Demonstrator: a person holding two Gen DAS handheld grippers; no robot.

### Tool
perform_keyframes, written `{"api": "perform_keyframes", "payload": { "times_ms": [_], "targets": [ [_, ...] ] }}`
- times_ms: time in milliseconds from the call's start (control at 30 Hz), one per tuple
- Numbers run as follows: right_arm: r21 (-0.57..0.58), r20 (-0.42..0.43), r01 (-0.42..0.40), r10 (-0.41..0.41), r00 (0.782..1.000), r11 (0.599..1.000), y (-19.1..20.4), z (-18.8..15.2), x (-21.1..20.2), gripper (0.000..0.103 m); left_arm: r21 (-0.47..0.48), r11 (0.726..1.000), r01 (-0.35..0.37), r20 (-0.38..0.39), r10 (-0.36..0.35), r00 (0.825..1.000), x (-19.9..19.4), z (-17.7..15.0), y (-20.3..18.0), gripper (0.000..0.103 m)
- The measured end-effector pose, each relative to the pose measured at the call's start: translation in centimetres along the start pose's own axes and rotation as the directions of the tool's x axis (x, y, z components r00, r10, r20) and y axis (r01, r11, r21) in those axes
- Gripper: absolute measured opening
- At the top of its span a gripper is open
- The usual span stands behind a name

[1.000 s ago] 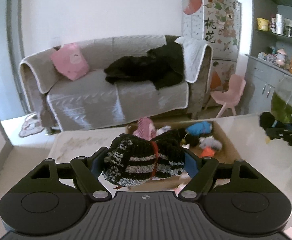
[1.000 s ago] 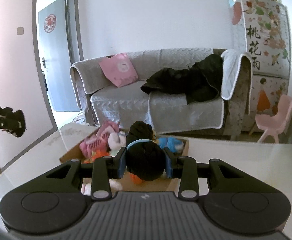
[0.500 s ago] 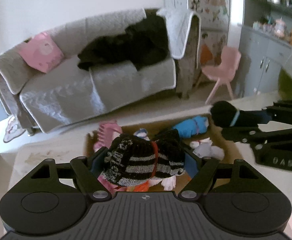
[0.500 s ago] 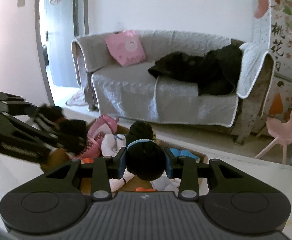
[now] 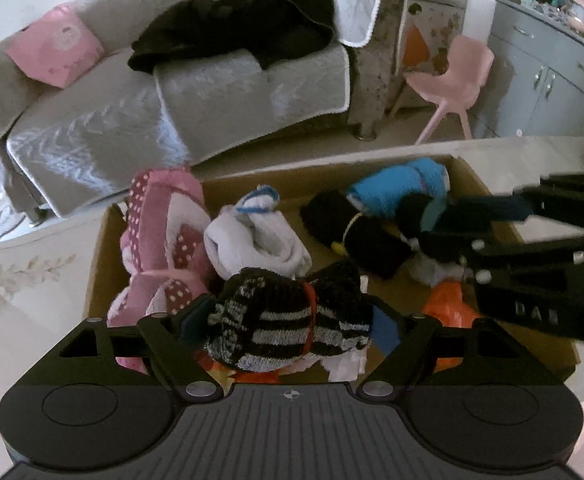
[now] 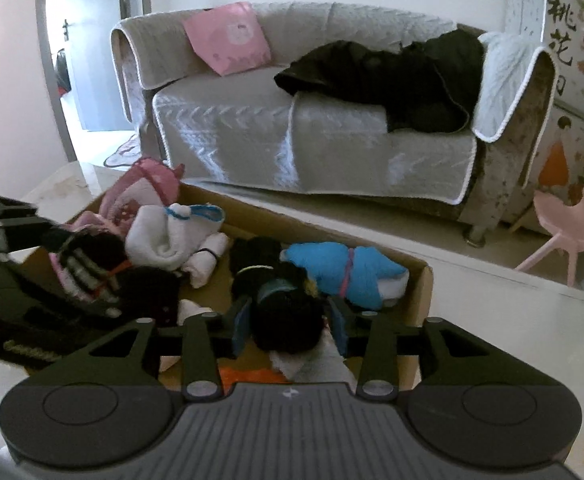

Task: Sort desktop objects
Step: 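Carry both black socks into the box and open both grippers, then move both grippers back to the remaining socks beside the box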

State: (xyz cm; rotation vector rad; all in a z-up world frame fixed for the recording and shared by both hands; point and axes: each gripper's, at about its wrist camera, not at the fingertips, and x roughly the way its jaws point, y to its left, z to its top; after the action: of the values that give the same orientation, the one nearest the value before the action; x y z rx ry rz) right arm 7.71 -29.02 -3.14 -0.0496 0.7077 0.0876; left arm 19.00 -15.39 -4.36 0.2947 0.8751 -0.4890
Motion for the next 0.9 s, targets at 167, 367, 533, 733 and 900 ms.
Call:
{"api": "perform_keyframes", "payload": {
  "times_ms": [167, 367, 533, 733, 900],
  "targets": [
    [0.012, 0.03, 0.005, -0.005, 1.0, 1.0, -0.3, 0.5, -1.4, 0.047, -0.01, 1.0, 0.007, 0.021, -0.007, 1.0, -1.7, -0.2, 0.8, 0.096],
    [0.003, 0.115, -0.014, 0.014, 0.993, 1.0, -0.2, 0.0, -6.2, 0.056, -0.043, 0.999, 0.031, 0.083, -0.028, 0.996, -5.9, -1.2, 2.0, 0.103],
    [0.01, 0.169, -0.041, 0.039, 0.985, 0.999, 0.2, -2.4, -9.9, 0.061, -0.068, 0.997, 0.039, 0.13, -0.03, 0.991, -10.2, -4.8, 2.7, 0.103],
    [0.017, 0.208, -0.104, 0.098, 0.973, 0.994, 2.8, -8.1, -13.9, 0.072, -0.065, 0.997, 0.043, 0.131, -0.035, 0.991, -13.5, -11.9, 2.3, 0.103],
    [0.014, 0.17, -0.092, 0.088, 0.982, 0.996, 5.3, -12.3, -12.9, 0.072, -0.073, 0.997, 0.034, 0.122, -0.025, 0.992, -13.8, -15.4, 0.9, 0.103]
  ]
}}
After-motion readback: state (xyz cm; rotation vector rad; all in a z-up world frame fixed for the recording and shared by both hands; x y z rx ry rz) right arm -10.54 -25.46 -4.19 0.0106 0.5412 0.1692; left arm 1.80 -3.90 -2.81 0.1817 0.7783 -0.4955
